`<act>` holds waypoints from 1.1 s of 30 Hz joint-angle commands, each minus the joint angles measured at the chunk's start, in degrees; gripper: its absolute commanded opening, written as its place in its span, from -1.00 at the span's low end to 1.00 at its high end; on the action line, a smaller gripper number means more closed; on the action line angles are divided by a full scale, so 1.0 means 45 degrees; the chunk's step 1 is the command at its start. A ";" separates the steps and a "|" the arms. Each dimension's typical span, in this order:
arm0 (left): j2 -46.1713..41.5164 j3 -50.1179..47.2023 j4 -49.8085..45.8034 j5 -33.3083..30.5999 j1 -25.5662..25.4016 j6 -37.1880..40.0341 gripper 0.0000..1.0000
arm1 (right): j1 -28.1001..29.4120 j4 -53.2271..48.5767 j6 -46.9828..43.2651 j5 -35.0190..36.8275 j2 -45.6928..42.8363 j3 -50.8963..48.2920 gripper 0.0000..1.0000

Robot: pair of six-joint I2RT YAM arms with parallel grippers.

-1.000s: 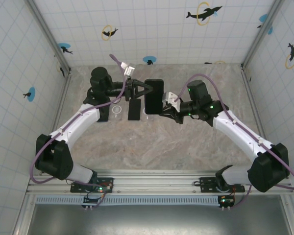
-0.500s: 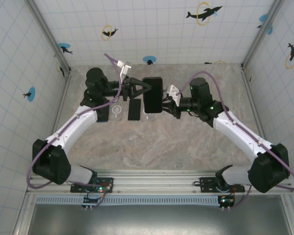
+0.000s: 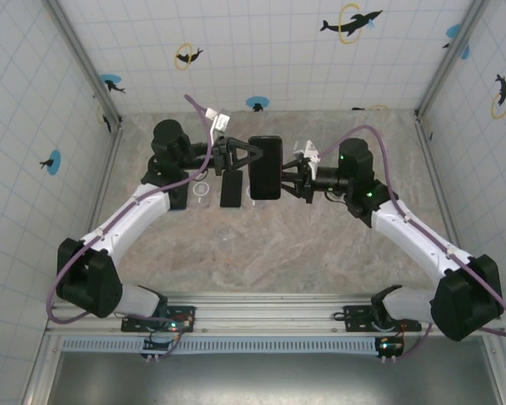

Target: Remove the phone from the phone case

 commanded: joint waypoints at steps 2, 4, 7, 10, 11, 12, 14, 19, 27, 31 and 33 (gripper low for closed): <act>0.0023 -0.0608 0.1845 -0.2634 -0.0095 -0.2565 -1.00 | -0.0014 0.5294 0.4862 -0.0838 -0.0369 -0.1155 -0.33; -0.0053 -0.0861 0.2166 -0.3248 -0.0112 -0.3525 -1.00 | -0.0074 0.6953 0.6552 -0.0616 -0.0328 -0.1700 -0.33; -0.0248 -0.1311 0.2702 -0.4600 -0.0137 -0.5058 -1.00 | -0.0056 0.9233 0.9048 0.0001 -0.0241 -0.2513 -0.33; -0.0232 -0.1922 0.3146 -0.5702 -0.0198 -0.6549 -1.00 | -0.0035 1.0774 1.1128 0.0746 -0.0066 -0.3116 -0.35; -0.0184 -0.1996 0.3331 -0.5989 -0.0278 -0.7016 -1.00 | 0.0011 1.1297 1.1790 0.1114 -0.0021 -0.3320 -0.35; -0.0134 -0.2014 0.3553 -0.6172 -0.0394 -0.7278 -1.00 | 0.0073 1.1893 1.2454 0.1467 0.0040 -0.3528 -0.36; -0.0002 -0.1893 0.3358 -0.6465 -0.0565 -0.7473 -1.00 | 0.0224 1.2567 1.3393 0.1989 0.0176 -0.3676 -0.36; 0.0276 -0.1884 0.3373 -0.6748 -0.0715 -0.7878 -1.00 | 0.0699 1.3633 1.4882 0.3096 0.0467 -0.4044 -0.44; 0.0632 -0.1962 0.3266 -0.6872 -0.0696 -0.8323 -1.00 | 0.0881 1.4061 1.5991 0.4146 0.0649 -0.4310 -0.77; 0.0820 -0.1989 0.3270 -0.7015 -0.0696 -0.8720 -0.79 | 0.0976 1.4018 1.6353 0.4515 0.0688 -0.4403 -0.83; 0.0882 -0.1967 0.3205 -0.7071 -0.0705 -0.8883 -0.71 | 0.0998 1.3978 1.6555 0.4863 0.0669 -0.4555 -0.86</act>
